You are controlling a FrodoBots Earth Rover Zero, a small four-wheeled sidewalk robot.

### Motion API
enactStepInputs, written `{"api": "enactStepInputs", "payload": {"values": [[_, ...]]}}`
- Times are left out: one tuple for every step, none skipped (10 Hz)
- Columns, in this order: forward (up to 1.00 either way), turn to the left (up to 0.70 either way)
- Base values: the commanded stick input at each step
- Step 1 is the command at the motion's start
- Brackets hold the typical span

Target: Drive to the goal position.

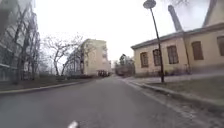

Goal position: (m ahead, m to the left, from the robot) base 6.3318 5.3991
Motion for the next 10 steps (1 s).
{"api": "enactStepInputs", "payload": {"values": [[1.0, 0.0], [1.0, 0.0], [1.0, 0.0], [1.0, 0.0], [1.0, 0.0], [1.0, 0.0], [1.0, 0.0], [1.0, 0.0], [1.0, 0.0], [1.0, 0.0]]}}
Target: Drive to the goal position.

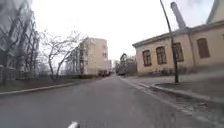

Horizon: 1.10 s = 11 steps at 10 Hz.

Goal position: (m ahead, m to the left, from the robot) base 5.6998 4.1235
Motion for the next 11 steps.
{"api": "enactStepInputs", "payload": {"values": [[1.0, 0.0], [1.0, 0.0], [1.0, 0.0], [1.0, 0.0], [1.0, 0.0], [1.0, 0.0], [1.0, 0.0], [1.0, 0.0], [1.0, 0.0], [1.0, 0.0], [1.0, 0.0]]}}
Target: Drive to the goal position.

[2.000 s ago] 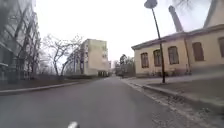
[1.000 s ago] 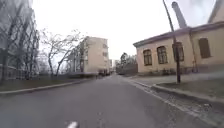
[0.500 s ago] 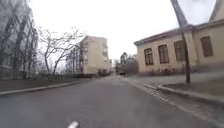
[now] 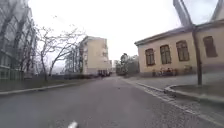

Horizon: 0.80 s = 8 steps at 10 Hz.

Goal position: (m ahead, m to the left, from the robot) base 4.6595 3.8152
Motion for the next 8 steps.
{"api": "enactStepInputs", "payload": {"values": [[1.0, 0.0], [1.0, 0.0], [1.0, 0.0], [1.0, 0.0], [1.0, 0.0], [1.0, 0.0], [1.0, 0.0], [1.0, 0.0]]}}
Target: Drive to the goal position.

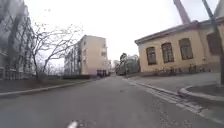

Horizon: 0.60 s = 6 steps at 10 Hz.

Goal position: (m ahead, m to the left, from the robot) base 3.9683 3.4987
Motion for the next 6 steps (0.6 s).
{"api": "enactStepInputs", "payload": {"values": [[1.0, 0.0], [1.0, 0.0], [1.0, 0.0], [1.0, 0.0], [1.0, 0.0], [1.0, 0.0]]}}
